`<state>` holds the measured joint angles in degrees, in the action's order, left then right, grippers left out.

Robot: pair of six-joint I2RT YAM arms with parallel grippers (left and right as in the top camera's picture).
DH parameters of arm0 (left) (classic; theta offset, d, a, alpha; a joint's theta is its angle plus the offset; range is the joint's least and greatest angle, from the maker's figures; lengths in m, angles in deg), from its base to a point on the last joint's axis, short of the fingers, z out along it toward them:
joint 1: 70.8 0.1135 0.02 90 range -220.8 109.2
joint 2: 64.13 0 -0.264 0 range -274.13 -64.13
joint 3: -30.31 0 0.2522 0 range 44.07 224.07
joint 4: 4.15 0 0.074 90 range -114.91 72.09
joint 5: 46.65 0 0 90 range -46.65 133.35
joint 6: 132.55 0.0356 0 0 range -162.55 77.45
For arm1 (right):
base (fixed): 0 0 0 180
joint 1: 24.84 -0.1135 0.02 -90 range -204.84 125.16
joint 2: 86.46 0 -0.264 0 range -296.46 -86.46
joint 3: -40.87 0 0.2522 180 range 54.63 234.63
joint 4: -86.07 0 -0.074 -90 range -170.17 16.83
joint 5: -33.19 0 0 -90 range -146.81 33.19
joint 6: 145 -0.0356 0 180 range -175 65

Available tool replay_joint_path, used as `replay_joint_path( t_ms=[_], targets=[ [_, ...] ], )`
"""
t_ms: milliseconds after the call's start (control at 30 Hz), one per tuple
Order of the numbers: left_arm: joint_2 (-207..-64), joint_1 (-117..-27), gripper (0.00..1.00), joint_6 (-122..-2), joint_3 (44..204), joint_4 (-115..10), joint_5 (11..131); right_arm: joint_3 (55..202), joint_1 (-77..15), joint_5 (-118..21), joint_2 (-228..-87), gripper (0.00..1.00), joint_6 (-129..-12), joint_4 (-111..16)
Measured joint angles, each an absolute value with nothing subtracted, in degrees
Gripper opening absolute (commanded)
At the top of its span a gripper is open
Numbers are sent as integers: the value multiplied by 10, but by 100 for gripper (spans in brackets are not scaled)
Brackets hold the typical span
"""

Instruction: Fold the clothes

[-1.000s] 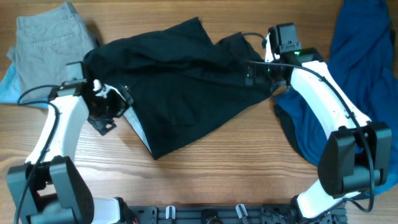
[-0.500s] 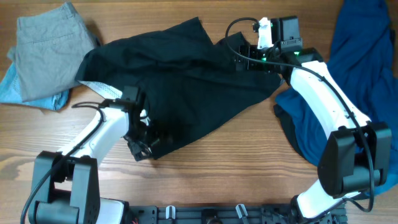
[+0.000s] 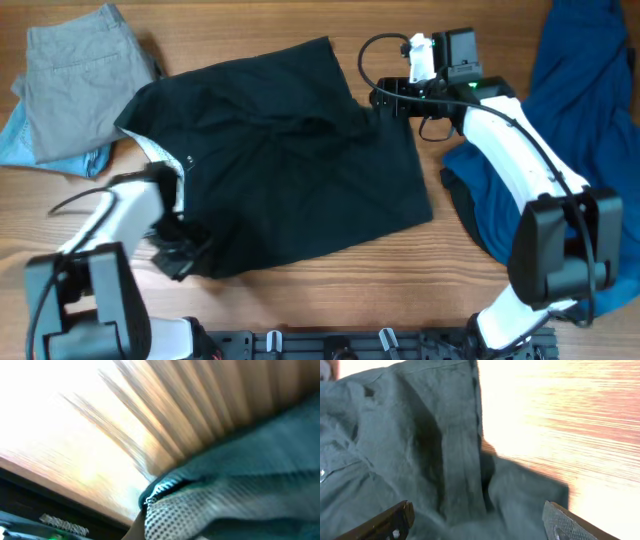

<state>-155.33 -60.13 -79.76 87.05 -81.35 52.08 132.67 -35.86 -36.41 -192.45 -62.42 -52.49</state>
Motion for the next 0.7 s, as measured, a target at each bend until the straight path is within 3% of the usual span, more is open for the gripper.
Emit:
replay_joint_path(
  t_ms=[233,367,533,567,633,700],
  targets=[
    [-1553,-434,4,-798,874,-760,518,1327,-392,-311,-2019,82,-619,-643],
    [-1553,-427,4,-798,874,-759,518,1327,-412,-305,-2064,82,-618,-703],
    [-1553,-447,4,-798,875,-759,509,1329,-428,-311,-2112,72,-640,-757],
    [-1553,-450,4,-798,875,-758,507,1329,-429,-310,-2116,66,-642,-764],
    [-1553,-459,4,-798,876,-757,503,1331,-434,-312,-2119,44,-645,-770],
    [-1553,-466,4,-798,876,-756,500,1331,-444,-317,-2123,5,-648,-773]
  ],
)
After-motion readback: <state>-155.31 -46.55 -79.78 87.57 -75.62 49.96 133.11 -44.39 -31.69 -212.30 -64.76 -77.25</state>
